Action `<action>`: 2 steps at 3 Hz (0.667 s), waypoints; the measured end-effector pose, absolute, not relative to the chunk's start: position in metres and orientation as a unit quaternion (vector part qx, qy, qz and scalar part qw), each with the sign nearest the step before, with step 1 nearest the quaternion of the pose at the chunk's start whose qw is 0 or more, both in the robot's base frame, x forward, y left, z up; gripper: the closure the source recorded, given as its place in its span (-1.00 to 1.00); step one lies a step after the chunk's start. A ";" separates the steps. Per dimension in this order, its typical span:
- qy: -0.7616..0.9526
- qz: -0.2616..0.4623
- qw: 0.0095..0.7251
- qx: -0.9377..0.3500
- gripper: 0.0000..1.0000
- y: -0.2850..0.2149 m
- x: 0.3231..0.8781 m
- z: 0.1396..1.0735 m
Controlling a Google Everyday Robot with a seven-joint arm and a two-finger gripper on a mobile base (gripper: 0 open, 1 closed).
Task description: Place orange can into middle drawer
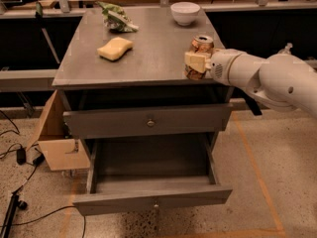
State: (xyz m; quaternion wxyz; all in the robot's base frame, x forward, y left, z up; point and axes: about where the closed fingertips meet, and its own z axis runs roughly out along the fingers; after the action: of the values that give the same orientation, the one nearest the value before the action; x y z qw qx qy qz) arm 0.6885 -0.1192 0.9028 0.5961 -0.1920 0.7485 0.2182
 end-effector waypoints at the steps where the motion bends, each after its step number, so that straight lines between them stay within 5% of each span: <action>1: 0.758 0.225 0.589 -0.169 1.00 -0.118 0.672 0.892; 2: 0.786 0.220 0.565 -0.123 1.00 -0.128 0.632 0.868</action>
Offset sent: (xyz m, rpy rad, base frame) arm -0.1196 -0.0168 -0.0785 0.0704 0.2621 -0.1905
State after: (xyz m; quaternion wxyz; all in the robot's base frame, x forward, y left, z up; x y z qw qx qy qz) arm 0.6316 -0.1276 0.8677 0.5645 -0.1234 0.7860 0.2197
